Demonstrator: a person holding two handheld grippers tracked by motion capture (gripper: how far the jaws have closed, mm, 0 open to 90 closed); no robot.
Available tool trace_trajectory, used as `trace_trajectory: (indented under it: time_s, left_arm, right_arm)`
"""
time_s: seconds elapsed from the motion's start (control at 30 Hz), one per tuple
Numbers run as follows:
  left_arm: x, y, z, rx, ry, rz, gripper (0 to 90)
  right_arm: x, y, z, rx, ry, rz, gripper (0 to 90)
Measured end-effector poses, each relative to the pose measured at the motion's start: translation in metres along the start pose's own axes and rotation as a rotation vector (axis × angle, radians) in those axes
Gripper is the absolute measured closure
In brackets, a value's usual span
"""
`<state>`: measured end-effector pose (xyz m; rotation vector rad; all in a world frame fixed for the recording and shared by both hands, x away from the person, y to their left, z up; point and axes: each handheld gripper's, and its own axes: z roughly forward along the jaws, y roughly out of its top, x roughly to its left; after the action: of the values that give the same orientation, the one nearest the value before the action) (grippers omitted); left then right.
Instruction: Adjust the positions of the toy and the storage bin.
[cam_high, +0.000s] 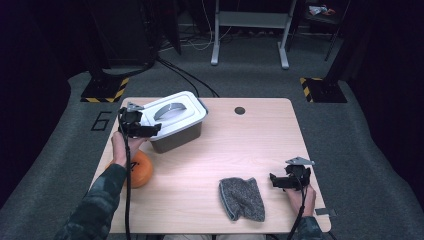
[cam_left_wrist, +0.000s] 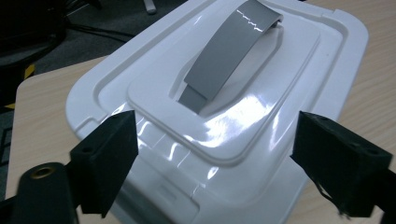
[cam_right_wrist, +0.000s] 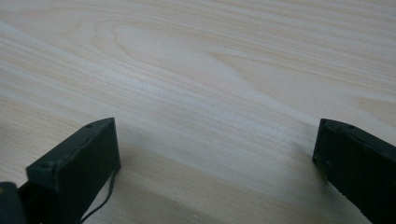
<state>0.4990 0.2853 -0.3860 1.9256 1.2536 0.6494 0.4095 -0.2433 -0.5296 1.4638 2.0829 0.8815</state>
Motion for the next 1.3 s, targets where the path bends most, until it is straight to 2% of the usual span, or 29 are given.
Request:
trace_trajectory:
  time_s: [0.03,0.1,0.17,0.23,0.3,0.37,0.47,0.57,0.73,0.9,1.1,1.3]
  left_arm:
    - [-0.001,0.002,0.004,-0.001,-0.005,-0.004,15.9]
    - [-0.001,0.008,0.010,0.000,-0.008,-0.006,24.2]
    - [-0.002,0.012,0.016,-0.005,0.003,-0.005,25.8]
    - [-0.001,0.015,0.022,0.004,0.010,0.001,31.1]
    - [-0.001,0.017,0.025,0.017,0.012,0.009,36.3]
    - [-0.002,0.017,0.028,0.016,0.013,-0.001,43.0]
    - [-0.002,0.017,0.033,0.024,0.021,0.005,46.0]
    - [-0.003,0.018,0.035,0.014,0.036,0.013,53.1]
    - [-0.003,0.017,0.039,0.018,0.043,0.029,55.7]
    - [-0.005,0.015,0.039,0.005,0.053,0.108,59.5]
    - [-0.002,0.012,0.039,-0.012,0.028,0.148,60.7]
    - [-0.006,0.013,0.040,-0.016,-0.003,0.170,61.2]
  right_arm:
    - [0.000,0.000,0.000,0.000,0.000,-0.001,0.0]
    - [0.000,0.000,0.000,0.000,0.000,-0.001,0.0]
    - [0.000,0.000,0.000,0.000,0.000,-0.001,0.0]
    - [0.000,0.000,0.000,-0.002,0.001,0.003,0.0]
    - [0.000,0.000,0.000,-0.002,0.001,0.003,0.0]
    - [0.000,0.000,0.000,-0.002,0.001,0.004,0.0]
    - [0.000,0.000,0.000,-0.002,0.000,0.005,0.0]
    - [0.000,0.000,0.000,-0.002,0.000,0.005,0.0]
    - [0.000,0.000,0.000,-0.002,0.000,0.005,0.0]
    - [0.000,0.000,0.000,-0.002,0.000,0.005,0.0]
    - [0.000,0.000,0.000,-0.002,0.000,0.005,0.0]
    - [0.000,0.000,0.000,-0.002,0.000,0.005,0.0]
